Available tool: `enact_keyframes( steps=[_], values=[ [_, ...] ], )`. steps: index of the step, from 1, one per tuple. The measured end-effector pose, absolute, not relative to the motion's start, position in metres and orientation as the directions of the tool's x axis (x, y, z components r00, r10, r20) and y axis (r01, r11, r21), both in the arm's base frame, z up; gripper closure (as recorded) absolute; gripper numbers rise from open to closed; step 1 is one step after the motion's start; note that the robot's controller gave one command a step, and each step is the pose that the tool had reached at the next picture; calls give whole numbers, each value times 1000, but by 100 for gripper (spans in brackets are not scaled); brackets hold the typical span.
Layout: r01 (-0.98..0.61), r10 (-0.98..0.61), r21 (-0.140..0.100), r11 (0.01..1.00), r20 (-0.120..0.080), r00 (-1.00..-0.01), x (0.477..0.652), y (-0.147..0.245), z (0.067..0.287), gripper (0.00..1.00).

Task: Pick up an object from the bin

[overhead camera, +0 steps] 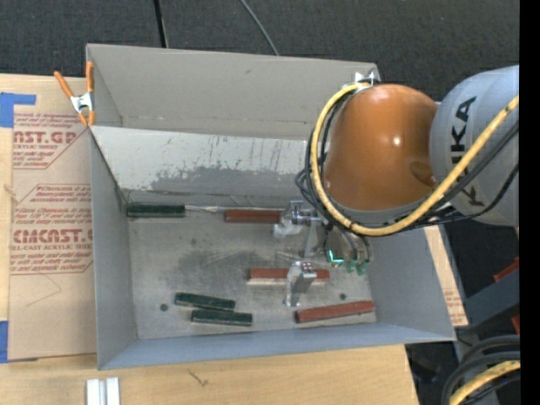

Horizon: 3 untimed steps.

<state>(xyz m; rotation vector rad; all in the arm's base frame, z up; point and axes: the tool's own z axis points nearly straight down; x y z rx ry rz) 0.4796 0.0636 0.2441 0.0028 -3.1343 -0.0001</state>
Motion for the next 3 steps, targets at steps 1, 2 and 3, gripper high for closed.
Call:
enact_keyframes(
  steps=[1,2,3],
  values=[
    [-1,-1,1,1000,-1,-1000,481,63,248,0],
    [37,37,2,999,-9,-999,499,54,198,0],
    [168,168,1,986,-2,-986,503,44,144,0]
  ],
)
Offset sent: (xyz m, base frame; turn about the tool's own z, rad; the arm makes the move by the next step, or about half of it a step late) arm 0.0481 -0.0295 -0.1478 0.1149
